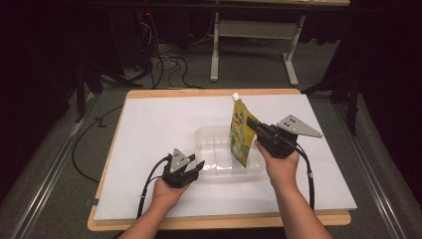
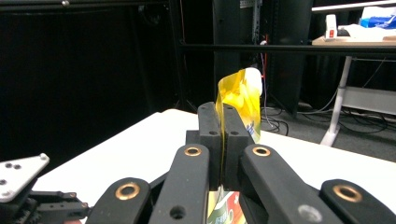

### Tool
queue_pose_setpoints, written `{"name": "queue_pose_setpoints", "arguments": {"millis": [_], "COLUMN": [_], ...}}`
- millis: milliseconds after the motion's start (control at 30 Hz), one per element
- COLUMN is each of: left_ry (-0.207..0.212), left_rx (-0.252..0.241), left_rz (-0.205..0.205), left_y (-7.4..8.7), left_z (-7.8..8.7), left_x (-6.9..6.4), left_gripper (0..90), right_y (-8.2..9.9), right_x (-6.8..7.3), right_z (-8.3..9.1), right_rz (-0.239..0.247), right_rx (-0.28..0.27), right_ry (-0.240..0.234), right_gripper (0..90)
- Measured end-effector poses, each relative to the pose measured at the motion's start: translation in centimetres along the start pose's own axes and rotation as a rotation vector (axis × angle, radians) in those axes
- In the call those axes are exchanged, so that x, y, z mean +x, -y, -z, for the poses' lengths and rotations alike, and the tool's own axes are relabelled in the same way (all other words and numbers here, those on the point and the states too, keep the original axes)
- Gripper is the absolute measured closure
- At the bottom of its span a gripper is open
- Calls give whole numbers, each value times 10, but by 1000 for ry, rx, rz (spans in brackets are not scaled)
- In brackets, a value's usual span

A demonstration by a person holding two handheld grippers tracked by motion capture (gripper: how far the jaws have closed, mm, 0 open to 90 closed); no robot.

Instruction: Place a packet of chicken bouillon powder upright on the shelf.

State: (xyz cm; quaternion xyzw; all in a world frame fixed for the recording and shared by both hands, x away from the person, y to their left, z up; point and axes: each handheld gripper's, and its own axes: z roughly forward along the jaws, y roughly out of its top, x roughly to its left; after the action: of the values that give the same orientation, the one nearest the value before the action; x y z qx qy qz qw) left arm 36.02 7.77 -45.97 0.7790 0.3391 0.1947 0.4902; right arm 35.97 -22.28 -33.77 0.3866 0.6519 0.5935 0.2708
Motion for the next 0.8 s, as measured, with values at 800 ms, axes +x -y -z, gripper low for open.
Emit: {"name": "queue_pose_setpoints", "arguments": {"millis": [800], "left_ry": [-22], "left_rx": [16], "left_rz": [-1], "left_y": [0], "left_z": [0], "left_x": [0], "left_gripper": [670], "right_y": [6], "right_x": [-11], "right_z": [0], "right_rz": [15], "right_rx": [-52], "right_ry": [-10], "right_gripper": [900]}}
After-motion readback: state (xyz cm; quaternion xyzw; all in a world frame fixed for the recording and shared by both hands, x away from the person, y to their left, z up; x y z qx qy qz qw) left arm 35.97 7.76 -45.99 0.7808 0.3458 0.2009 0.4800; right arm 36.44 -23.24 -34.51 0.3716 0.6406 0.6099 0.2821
